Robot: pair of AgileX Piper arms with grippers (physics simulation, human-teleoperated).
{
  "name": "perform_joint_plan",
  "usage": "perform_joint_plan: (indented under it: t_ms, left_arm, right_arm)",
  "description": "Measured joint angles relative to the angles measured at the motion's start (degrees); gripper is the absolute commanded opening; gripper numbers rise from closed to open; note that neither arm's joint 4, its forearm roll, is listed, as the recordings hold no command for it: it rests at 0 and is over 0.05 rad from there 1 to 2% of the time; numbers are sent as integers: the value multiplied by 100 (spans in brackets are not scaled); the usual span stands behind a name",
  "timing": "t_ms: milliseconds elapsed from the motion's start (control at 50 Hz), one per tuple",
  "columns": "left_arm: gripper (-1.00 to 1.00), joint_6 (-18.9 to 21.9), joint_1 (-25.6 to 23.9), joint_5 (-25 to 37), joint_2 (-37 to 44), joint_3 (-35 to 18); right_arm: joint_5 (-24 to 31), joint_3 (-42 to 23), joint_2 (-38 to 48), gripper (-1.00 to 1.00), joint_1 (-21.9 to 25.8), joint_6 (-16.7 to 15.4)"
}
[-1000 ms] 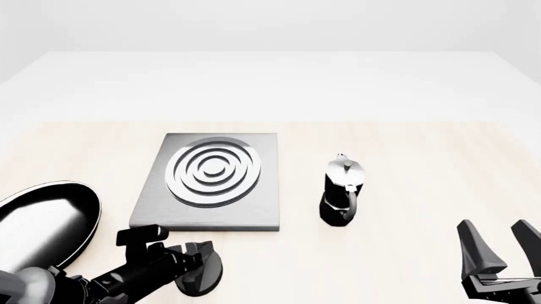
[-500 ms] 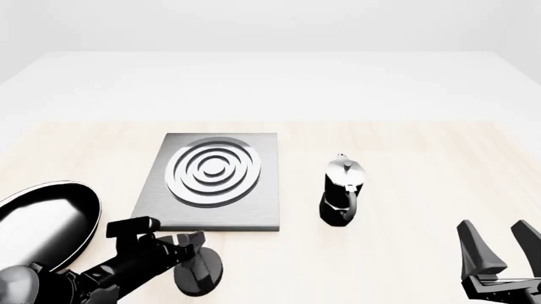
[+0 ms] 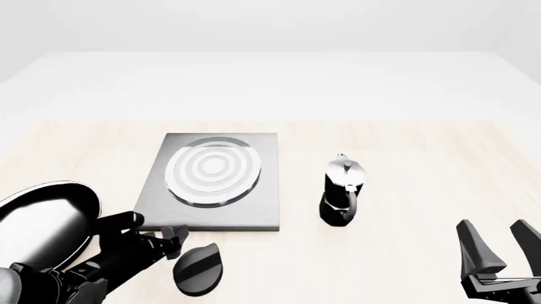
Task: Turn on the stove.
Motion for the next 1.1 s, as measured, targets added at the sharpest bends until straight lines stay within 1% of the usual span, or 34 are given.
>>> perform_joint_plan:
  t_ms: [80, 160, 420, 560, 700, 820, 980, 1100]
  left_arm:
    - [100, 54, 39, 60, -88, 6]
    - [100, 159, 77, 225, -355, 20]
    - [100, 577, 274, 1206, -1945, 108]
    - [100, 707, 425, 1831, -2995, 174]
    - [100, 855, 524, 2585, -4197, 194]
    - [100, 1095, 540, 3346, -5337, 168]
    - [100, 1490, 545, 4445, -6893, 9]
    - [100, 1724, 513, 4952, -7655, -201]
  right_arm:
    - [13, 0, -21, 100, -1, -1]
    - [31, 0, -49, 100, -2, 0]
    - [201, -1, -288, 100, -4, -10]
    - [302, -1, -426, 100, -5, -23]
    - [385, -2, -541, 100, -9, -36]
    - [449, -2, -631, 100, -13, -49]
    - [522, -1, -733, 100, -16, -64]
    - [556, 0, -792, 100, -17, -71]
